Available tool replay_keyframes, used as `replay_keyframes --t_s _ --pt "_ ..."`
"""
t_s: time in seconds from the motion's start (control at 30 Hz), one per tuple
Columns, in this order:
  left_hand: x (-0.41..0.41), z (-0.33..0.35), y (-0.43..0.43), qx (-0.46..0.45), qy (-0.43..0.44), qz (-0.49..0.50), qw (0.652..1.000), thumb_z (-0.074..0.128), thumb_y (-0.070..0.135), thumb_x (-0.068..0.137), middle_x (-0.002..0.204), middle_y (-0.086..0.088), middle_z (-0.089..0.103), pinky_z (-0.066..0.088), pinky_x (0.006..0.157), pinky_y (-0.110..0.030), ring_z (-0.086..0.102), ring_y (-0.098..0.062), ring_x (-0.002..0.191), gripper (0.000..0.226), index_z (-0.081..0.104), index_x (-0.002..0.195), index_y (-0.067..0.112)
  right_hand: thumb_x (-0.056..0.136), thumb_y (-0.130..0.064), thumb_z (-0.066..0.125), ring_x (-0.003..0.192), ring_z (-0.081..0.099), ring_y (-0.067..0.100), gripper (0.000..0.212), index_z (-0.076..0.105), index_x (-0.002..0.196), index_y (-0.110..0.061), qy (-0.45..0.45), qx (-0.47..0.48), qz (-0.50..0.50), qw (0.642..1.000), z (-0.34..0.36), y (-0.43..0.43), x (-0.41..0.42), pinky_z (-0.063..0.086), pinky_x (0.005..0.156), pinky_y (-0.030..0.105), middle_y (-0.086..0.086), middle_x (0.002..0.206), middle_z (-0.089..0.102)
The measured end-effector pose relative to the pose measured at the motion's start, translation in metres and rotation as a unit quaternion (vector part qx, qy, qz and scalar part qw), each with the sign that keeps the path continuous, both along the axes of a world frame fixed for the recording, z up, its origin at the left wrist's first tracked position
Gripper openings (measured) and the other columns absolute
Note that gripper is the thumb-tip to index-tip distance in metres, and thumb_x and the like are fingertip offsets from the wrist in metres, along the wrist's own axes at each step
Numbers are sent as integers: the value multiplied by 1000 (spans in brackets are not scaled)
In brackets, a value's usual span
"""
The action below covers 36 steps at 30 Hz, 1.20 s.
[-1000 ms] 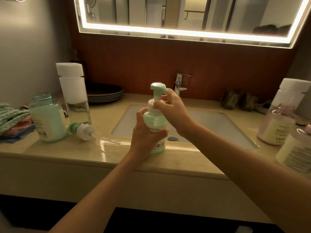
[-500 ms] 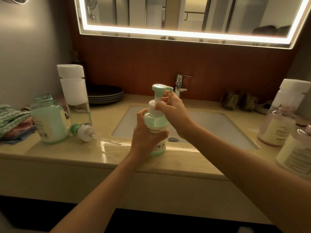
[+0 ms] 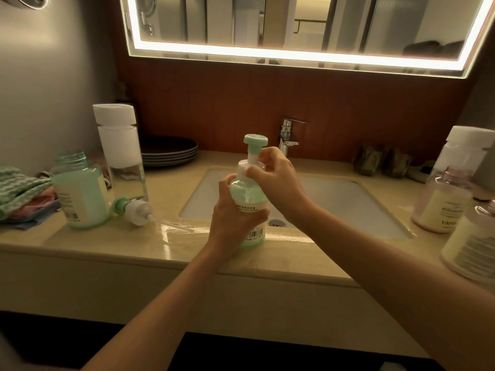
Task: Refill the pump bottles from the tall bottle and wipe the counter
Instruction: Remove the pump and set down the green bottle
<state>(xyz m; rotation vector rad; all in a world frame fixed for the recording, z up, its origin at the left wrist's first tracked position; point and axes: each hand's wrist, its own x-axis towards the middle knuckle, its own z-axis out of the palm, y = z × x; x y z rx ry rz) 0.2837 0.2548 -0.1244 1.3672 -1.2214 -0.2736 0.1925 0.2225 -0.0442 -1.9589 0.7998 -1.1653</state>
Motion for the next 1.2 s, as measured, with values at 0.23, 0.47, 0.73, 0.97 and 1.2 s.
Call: replay_keyframes --t_s 0.23,0.47,0.73,0.97,1.2 --pt "-1 1 3 2 -5 2 1000 80 18 65 102 18 50 36 64 0 51 12 84 80 20 115 39 75 -40 71 106 52 17 59 44 120 -13 49 -45 -38 997 -2 -2 2 49 90 33 4 119 48" --pt "-1 1 2 -3 -4 -1 1000 80 17 66 108 13 49 35 68 -5 52 -3 95 81 25 125 27 84 -18 62 99 58 18 41 47 121 -12 23 8 22 999 0 0 1 48 77 22 6 116 58" --pt "-2 2 3 -5 -4 0 1000 80 16 66 107 13 52 37 68 -3 54 -1 93 81 23 119 34 74 -38 73 100 52 17 50 47 109 -13 43 -56 -52 996 -2 -4 3 50 84 28 5 112 49" --pt "-1 1 2 -6 -14 4 1000 80 19 65 108 14 50 35 70 -4 52 -2 94 84 25 128 24 84 -19 63 104 56 22 44 44 123 -13 27 19 42 999 0 -2 3 48 80 26 7 120 54" --pt "-2 2 4 -2 -4 2 1000 79 16 66 109 9 54 38 71 -6 55 -5 95 82 24 126 27 72 -40 73 104 51 20 47 45 103 -18 55 -61 -60 995 -3 -5 6 49 89 35 1 110 48"
